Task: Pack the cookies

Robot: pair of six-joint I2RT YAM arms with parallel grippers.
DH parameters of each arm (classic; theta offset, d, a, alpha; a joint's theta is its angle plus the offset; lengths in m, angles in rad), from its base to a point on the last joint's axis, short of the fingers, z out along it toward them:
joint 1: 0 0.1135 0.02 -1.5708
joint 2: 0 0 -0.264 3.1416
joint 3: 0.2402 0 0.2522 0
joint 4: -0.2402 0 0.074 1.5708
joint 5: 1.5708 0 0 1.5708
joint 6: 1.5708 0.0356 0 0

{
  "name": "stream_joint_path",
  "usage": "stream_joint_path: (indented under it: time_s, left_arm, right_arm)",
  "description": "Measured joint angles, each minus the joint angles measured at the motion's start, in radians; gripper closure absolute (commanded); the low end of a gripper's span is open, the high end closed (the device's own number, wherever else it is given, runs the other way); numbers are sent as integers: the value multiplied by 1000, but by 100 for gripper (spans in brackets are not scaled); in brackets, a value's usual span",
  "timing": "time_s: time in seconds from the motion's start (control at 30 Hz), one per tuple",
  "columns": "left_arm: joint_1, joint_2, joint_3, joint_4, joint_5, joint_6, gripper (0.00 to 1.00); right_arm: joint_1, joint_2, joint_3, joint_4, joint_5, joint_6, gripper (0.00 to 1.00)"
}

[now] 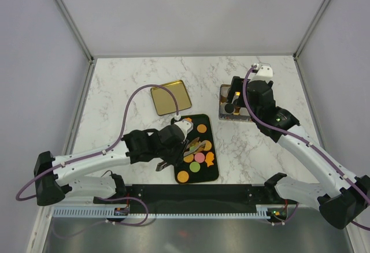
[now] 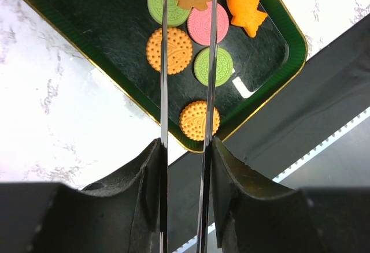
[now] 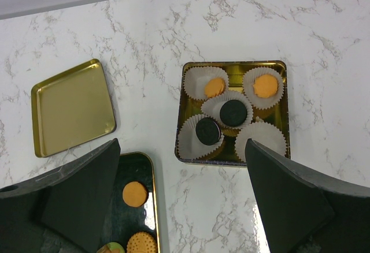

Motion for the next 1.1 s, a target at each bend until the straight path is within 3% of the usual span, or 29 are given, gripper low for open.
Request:
stream_joint_path:
  time_s: [0.37,0.63,0.83,1.1]
  left_arm:
    - [1,36,113,-17,-108,0,60]
    - [56,248,282,112,-130,47,60]
    - [119,432,411,264,-80,88,60]
    - [122,672,619,372,18,118,60]
  right_arm:
    - [0,0,0,0,0,0,2]
    - [0,0,19,-29,25,4,2]
    - [0,-31,56,-59,79,9,2]
    - [0,-74,85,-113,162,14,2]
